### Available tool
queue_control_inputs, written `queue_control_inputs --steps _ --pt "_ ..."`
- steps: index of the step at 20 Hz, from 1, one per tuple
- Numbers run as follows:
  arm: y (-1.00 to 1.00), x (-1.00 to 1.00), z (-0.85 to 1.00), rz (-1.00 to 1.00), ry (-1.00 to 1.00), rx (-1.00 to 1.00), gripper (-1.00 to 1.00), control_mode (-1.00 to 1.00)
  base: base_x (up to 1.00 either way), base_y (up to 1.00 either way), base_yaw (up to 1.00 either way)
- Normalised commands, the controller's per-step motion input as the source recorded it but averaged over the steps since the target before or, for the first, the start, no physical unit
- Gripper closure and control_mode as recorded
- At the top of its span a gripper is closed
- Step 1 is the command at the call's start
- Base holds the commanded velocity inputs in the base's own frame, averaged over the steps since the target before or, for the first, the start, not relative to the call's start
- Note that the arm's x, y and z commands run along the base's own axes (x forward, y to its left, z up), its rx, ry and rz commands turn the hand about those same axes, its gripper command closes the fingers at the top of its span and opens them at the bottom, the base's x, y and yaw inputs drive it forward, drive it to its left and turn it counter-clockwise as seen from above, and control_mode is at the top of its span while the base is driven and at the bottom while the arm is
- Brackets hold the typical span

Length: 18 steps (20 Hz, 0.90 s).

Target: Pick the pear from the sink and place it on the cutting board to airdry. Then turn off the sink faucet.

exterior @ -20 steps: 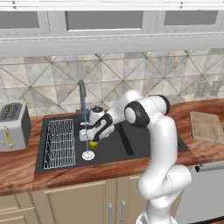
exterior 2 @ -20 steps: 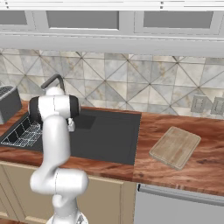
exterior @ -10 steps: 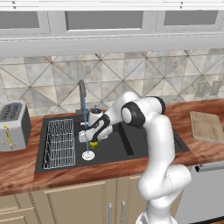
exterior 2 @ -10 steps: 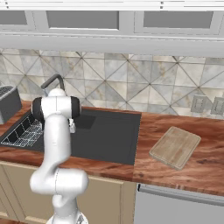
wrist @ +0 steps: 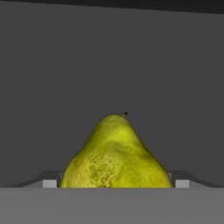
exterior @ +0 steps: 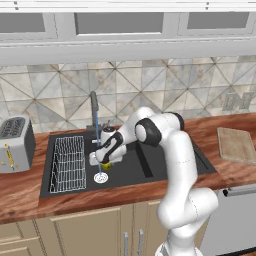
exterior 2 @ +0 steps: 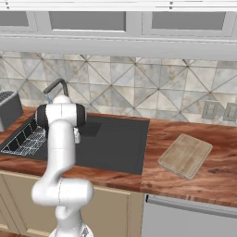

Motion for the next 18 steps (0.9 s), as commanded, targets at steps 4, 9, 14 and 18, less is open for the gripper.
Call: queue_control_inputs --steps 4,9,14,18 --pt "0.01 -0.03 -0.02 -0.01 0.02 0.0 1.0 -1.0 0.0 0.0 0.0" --pt "-0.15 -0.19 0.3 -0.01 0.0 0.01 1.0 -1.0 0.0 0.0 0.0" --pt "-0.26 -0.2 0.4 0.0 0.0 0.04 1.0 -1.0 0.0 0.0 0.0" --pt "-0.15 -0.3 0.51 0.0 0.0 0.06 1.0 -1.0 0.0 0.0 0.0"
